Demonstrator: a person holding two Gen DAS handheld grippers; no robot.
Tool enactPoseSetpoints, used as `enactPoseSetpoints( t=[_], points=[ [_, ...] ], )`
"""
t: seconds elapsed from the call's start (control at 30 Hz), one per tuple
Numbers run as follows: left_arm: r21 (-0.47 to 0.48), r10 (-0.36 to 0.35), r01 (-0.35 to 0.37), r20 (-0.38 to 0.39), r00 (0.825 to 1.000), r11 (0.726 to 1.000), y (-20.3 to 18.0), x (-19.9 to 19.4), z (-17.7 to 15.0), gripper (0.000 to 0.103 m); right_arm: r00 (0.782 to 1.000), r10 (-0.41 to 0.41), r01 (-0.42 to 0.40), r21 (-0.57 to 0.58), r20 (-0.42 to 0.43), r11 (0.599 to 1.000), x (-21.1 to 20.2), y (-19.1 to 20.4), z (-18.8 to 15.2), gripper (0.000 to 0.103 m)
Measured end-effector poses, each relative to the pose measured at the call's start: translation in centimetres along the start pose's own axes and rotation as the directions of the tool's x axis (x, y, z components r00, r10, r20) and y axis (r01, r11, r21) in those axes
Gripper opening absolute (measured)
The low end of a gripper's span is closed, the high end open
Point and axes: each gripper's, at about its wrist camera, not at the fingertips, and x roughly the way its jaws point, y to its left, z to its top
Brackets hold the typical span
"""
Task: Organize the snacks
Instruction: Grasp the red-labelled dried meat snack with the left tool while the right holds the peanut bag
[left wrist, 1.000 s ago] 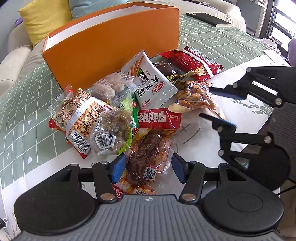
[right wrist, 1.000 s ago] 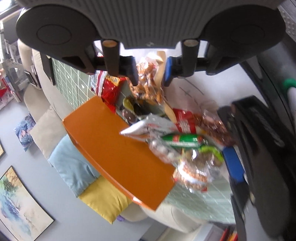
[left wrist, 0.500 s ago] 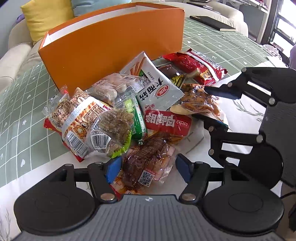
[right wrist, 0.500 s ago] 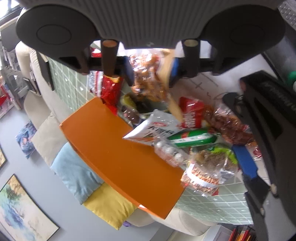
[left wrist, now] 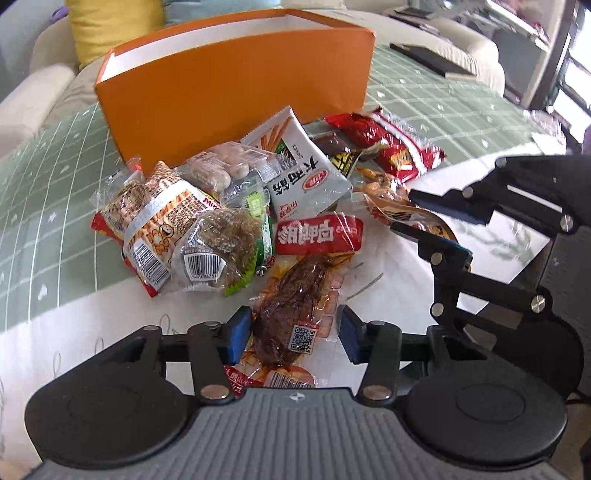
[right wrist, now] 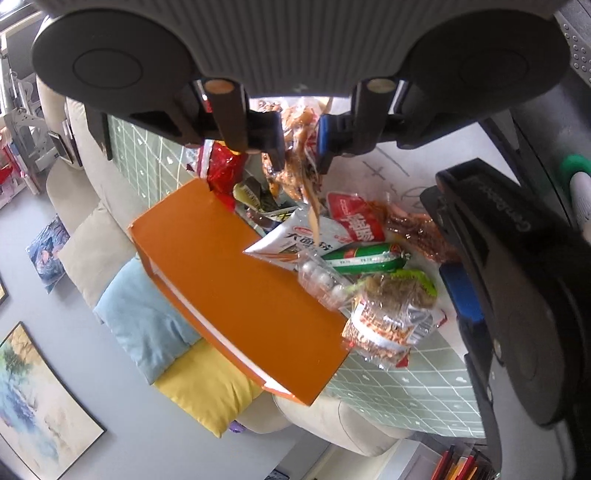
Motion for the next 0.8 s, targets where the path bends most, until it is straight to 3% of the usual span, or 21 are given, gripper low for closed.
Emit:
enactPoseSetpoints(
  t=[0.1,0.13,0.17,0.27,0.37,0.47,0.63,0.73,0.8],
  points=[
    [-0.031,0.004,-0.003,0.020,1.000,1.000,0.1,-0.9,0.2,0.053,1.000,-0.011,0.011,0.023,0.020,1.000,-0.8,-0.7,0.3,0.009],
    [-0.037,0.007,-0.006,0.024,1.000,0.999,0.1,-1.1,0.4,0.043,0.999,-0.021,0.020,0.030,0.031,0.999,-1.2,-1.0,0.4,0.008],
    [-0.039,0.003,-0.002,0.031,1.000,0.999,0.1,-1.4,0.5,0.014,0.999,-0.022,0.021,0.044,0.038,0.999,-1.4,-1.3,0.6,0.006],
    [-0.003,0.069,-0.069,0.072,0.995,0.998,-0.7,-2.3,1.1,0.005,0.999,-0.018,0.015,0.082,0.038,0.997,-1.9,-2.2,0.8,0.004],
    [-0.016,0.033,-0.032,0.062,0.997,0.999,-0.5,-2.0,1.2,0.005,1.000,0.012,-0.016,0.165,0.029,0.986,-2.3,-3.6,1.2,0.004],
    [0.001,0.066,-0.066,0.072,0.995,0.998,-0.8,-2.0,1.3,0.004,0.998,0.052,-0.059,0.252,0.032,0.966,-2.6,-5.1,1.4,0.004],
    [-0.076,0.028,-0.023,0.054,0.998,0.997,1.0,-2.2,1.7,0.004,0.970,0.236,-0.230,0.509,0.054,0.830,-2.4,-8.8,1.3,0.004],
    [-0.095,0.044,-0.038,0.058,0.997,0.995,1.6,-2.3,2.1,0.005,0.952,0.305,-0.261,0.628,0.041,0.733,-1.1,-10.3,0.4,0.005],
    [-0.090,0.032,-0.028,0.046,0.998,0.996,1.8,-2.1,2.2,0.005,0.949,0.315,-0.249,0.664,0.022,0.705,-0.6,-11.0,-0.3,0.005]
  ],
)
